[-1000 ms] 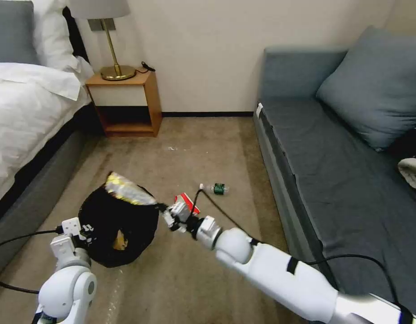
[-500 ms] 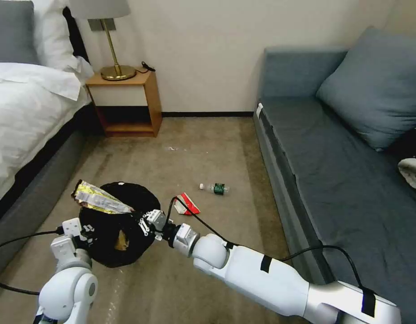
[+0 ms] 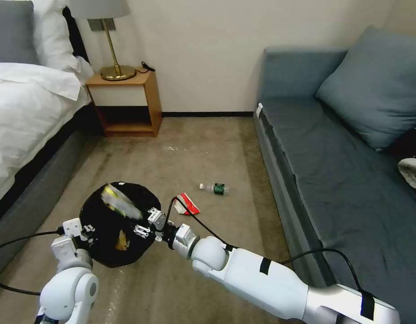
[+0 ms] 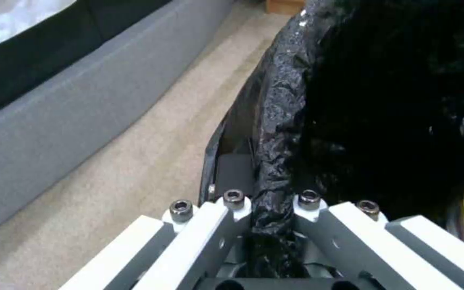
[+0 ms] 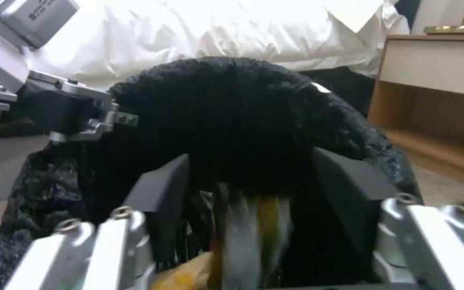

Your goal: Pick up the trash bin, then pick up the garbage on the floor and place it into the trash bin.

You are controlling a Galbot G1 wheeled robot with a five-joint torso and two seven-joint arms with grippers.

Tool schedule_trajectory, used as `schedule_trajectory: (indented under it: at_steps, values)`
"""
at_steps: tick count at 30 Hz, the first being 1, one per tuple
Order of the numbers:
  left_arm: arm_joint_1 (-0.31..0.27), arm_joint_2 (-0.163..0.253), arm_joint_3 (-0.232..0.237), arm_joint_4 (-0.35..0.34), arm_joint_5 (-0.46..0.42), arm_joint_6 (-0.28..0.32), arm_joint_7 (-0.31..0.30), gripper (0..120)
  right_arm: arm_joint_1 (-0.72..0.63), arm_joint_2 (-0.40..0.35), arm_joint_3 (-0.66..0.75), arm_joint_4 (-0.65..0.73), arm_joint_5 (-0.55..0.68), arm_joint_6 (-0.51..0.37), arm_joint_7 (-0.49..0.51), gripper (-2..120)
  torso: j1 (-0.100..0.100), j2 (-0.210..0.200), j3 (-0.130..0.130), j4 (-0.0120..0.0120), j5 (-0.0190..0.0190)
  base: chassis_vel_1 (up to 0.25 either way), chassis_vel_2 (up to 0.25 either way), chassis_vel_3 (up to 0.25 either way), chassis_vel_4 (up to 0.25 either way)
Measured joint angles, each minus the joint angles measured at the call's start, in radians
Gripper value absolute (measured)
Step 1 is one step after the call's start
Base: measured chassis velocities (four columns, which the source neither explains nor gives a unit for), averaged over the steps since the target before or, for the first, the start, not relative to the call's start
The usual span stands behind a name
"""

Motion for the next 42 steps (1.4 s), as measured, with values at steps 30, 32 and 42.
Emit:
schedule_trajectory:
  at_steps: [30,32,42]
  values:
    - [0.007,0.038,-0.018,0.031,-0.014,-0.013,0.0,3,-0.701,-0.221,0.822,0.357,-0.316,0.165,0.056,100,0.0,0.0,0.0,-0.0003,0.0002,0.0,0.0,0.0,0.0]
    - [0.008,0.04,-0.018,0.031,-0.014,-0.013,0.0,3,-0.724,-0.211,0.84,0.35,-0.33,0.189,0.068,100,0.0,0.0,0.0,-0.0002,0.0001,0.0,0.0,0.0,0.0]
    - [0.005,0.043,-0.014,0.029,-0.017,-0.014,0.0,3,-0.813,-0.126,0.932,0.312,-0.377,0.259,0.12,100,0.0,0.0,0.0,0.0,0.0,0.0,0.0,0.0,0.0]
